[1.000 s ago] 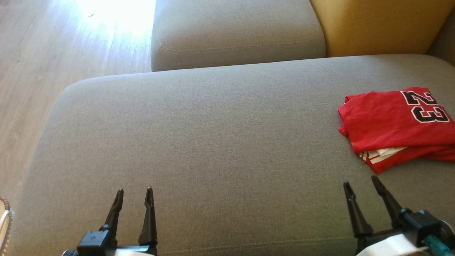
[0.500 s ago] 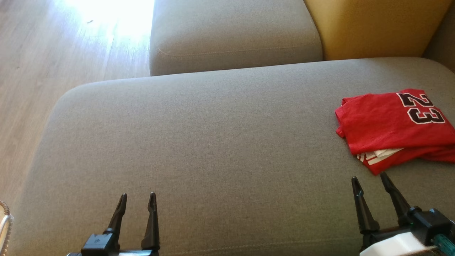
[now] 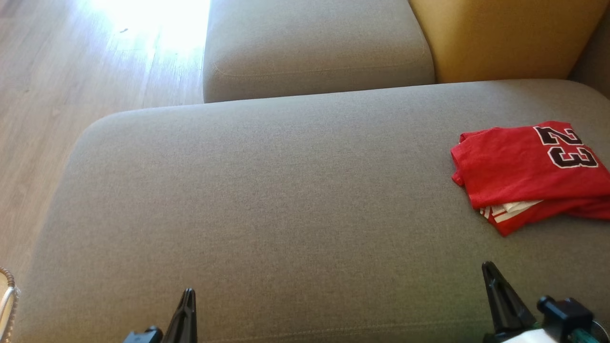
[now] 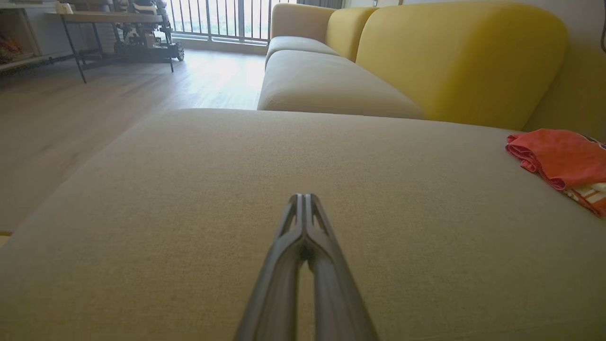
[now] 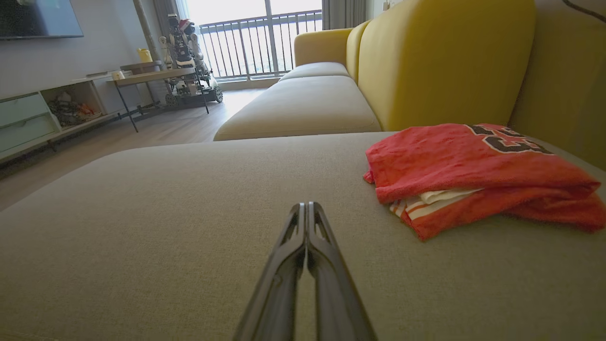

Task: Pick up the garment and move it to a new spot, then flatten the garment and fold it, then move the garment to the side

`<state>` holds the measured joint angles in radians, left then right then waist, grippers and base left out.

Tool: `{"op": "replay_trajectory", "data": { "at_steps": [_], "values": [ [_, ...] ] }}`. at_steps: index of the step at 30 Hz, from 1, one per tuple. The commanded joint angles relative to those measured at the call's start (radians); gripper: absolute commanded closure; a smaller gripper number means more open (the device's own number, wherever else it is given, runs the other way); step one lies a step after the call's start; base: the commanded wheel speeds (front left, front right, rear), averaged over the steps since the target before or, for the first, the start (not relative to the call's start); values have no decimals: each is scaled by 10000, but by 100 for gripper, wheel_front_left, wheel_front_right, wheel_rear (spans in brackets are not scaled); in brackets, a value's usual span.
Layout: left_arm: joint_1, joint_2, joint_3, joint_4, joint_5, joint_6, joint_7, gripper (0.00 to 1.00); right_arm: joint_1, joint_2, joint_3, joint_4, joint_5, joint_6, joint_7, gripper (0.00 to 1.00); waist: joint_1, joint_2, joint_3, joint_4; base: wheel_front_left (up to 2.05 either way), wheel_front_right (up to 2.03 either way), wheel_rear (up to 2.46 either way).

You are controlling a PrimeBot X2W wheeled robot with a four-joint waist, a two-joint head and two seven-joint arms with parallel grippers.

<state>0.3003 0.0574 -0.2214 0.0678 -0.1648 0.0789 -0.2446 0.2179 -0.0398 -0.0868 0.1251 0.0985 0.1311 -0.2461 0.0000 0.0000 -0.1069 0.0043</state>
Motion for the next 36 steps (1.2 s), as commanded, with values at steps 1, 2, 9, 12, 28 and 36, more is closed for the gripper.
{"op": "replay_trajectory", "data": {
  "at_steps": [1,2,9,12,28,36],
  "values": [
    [-280,17,45,-350,-310,-20,32,100,-313,-18,-4,-298,337,0,64,100,0,0,17,-2,0,0,0],
    [-309,27,64,-339,-439,-34,54,100,-337,-19,-6,-287,461,0,93,100,0,0,26,-2,0,0,0],
    [-542,82,184,-186,-1326,-165,207,100,-505,-29,-18,-201,1319,0,295,100,0,0,88,-4,0,0,0],
    [-644,102,234,-113,-1700,-223,272,100,-578,-33,-23,-163,1685,0,381,100,0,0,114,-5,0,0,0],
    [-1132,183,510,201,-3553,-493,609,100,-942,-48,-52,23,3512,-1,813,100,0,0,247,-9,0,0,0],
    [-1380,215,674,327,-4528,-629,798,100,-1136,-55,-68,122,4485,-1,1044,100,0,0,319,-12,0,0,0]
  ]
}}
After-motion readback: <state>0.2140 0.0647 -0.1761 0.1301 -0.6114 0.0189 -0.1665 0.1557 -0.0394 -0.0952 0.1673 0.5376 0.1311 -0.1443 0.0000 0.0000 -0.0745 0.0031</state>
